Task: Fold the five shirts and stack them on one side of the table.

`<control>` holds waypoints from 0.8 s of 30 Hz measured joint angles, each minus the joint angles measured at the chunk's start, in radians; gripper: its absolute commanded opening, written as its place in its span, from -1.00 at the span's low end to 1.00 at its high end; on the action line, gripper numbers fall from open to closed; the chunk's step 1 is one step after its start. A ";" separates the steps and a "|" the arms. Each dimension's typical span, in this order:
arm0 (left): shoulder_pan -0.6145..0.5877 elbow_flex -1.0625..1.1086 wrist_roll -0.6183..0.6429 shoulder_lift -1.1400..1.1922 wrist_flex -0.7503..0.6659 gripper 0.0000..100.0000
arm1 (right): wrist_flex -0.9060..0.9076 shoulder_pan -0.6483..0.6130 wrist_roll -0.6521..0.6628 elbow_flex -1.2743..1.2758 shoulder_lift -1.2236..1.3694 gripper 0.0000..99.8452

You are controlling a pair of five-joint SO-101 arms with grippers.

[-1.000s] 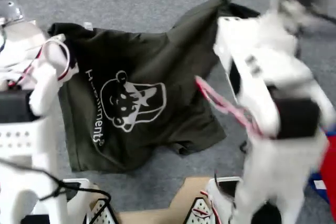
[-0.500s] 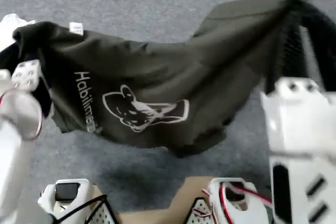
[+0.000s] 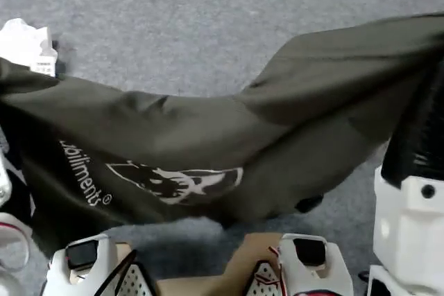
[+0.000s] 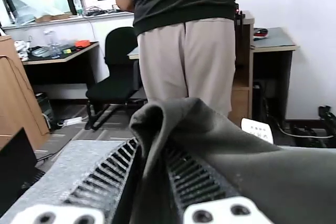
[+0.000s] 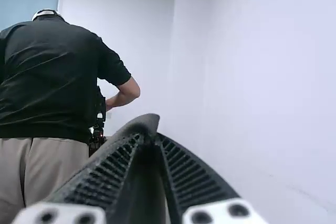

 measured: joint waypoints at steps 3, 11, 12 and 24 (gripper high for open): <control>0.000 0.084 -0.002 0.000 0.000 -0.96 | -0.051 0.000 0.000 0.025 0.012 -0.99; -0.052 0.479 -0.003 0.003 -0.152 -0.96 | -0.080 -0.107 0.000 0.127 0.175 -0.99; -0.054 0.528 -0.003 0.005 -0.184 -0.96 | -0.080 -0.130 0.000 0.152 0.206 -0.99; 0.012 1.287 -0.143 0.117 -0.815 -0.96 | -0.166 -0.207 0.000 0.341 0.723 -0.99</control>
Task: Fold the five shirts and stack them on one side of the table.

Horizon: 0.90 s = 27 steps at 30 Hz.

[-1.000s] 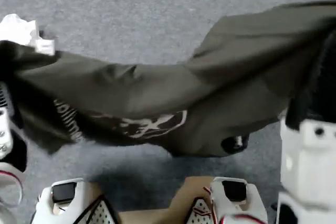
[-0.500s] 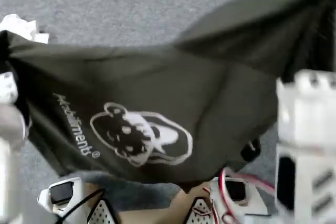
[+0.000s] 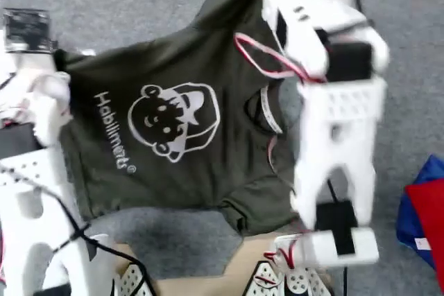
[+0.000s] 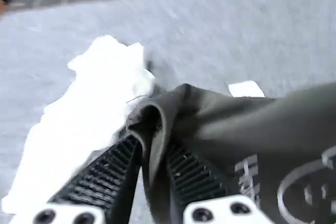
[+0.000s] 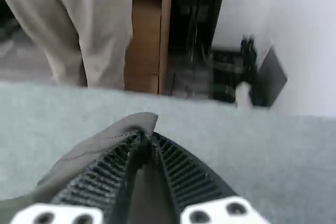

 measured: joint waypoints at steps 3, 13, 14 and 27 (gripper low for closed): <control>0.021 0.058 -0.002 0.097 -0.118 -0.96 | -0.038 0.000 0.000 0.000 0.120 -0.99; 0.025 -0.226 0.138 0.594 -0.100 -0.96 | -0.097 0.000 0.000 0.005 0.233 -0.99; 0.025 -0.292 0.141 0.641 -0.051 -0.96 | -0.098 0.002 0.000 0.008 0.233 -0.99; 0.026 -0.835 0.072 0.967 0.563 -0.96 | 0.302 0.071 0.167 -0.014 0.233 -0.99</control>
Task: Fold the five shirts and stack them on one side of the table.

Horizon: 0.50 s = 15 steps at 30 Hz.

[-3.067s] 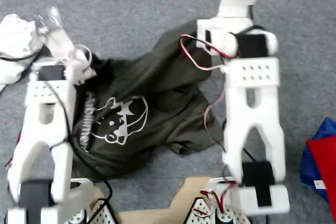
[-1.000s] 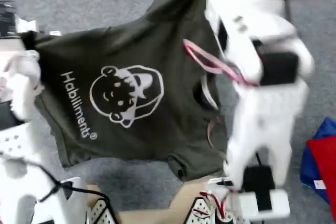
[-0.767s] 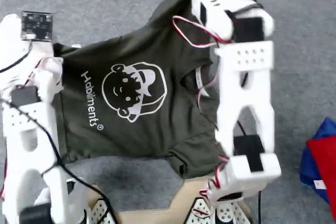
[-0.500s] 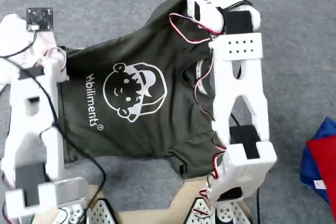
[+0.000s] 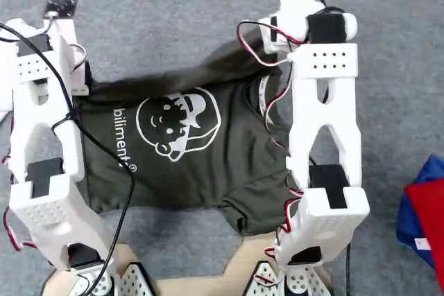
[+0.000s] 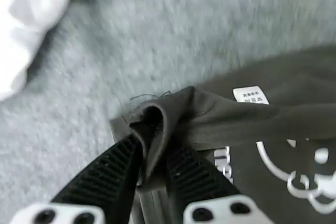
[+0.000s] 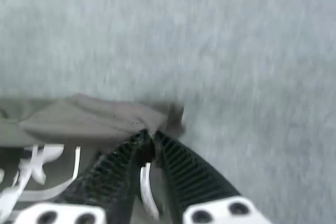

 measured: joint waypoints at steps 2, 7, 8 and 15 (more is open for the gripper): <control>0.000 -0.006 -0.026 0.005 0.060 -0.96 | 0.075 0.008 0.031 -0.025 0.000 -0.99; 0.000 0.028 -0.083 0.006 0.155 -0.96 | 0.287 0.006 0.132 -0.064 0.000 -0.99; 0.000 0.048 -0.097 0.008 0.160 -0.96 | 0.302 0.006 0.137 -0.064 0.000 -0.99; -0.003 0.304 -0.173 -0.123 0.149 -0.96 | 0.313 0.017 0.147 0.109 -0.167 -0.99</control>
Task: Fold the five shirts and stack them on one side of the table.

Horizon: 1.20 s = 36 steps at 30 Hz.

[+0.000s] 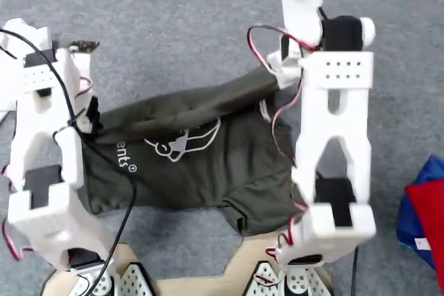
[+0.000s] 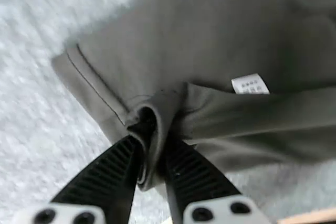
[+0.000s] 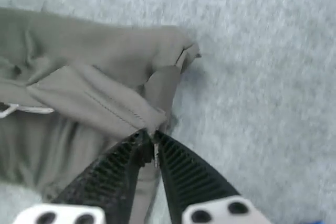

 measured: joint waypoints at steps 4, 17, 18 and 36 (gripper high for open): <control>0.000 0.201 -0.025 -0.153 -0.058 -0.96 | 0.000 0.003 0.000 0.229 -0.183 -0.99; 0.002 0.664 -0.114 -0.591 -0.137 -0.96 | -0.012 0.009 0.000 0.937 -0.825 -0.99; 0.002 0.680 -0.118 -0.606 -0.137 -0.96 | -0.011 0.014 0.002 0.973 -0.872 -0.99; 0.002 0.845 -0.178 -0.666 -0.192 -0.96 | 0.000 0.176 0.034 1.085 -1.091 -0.98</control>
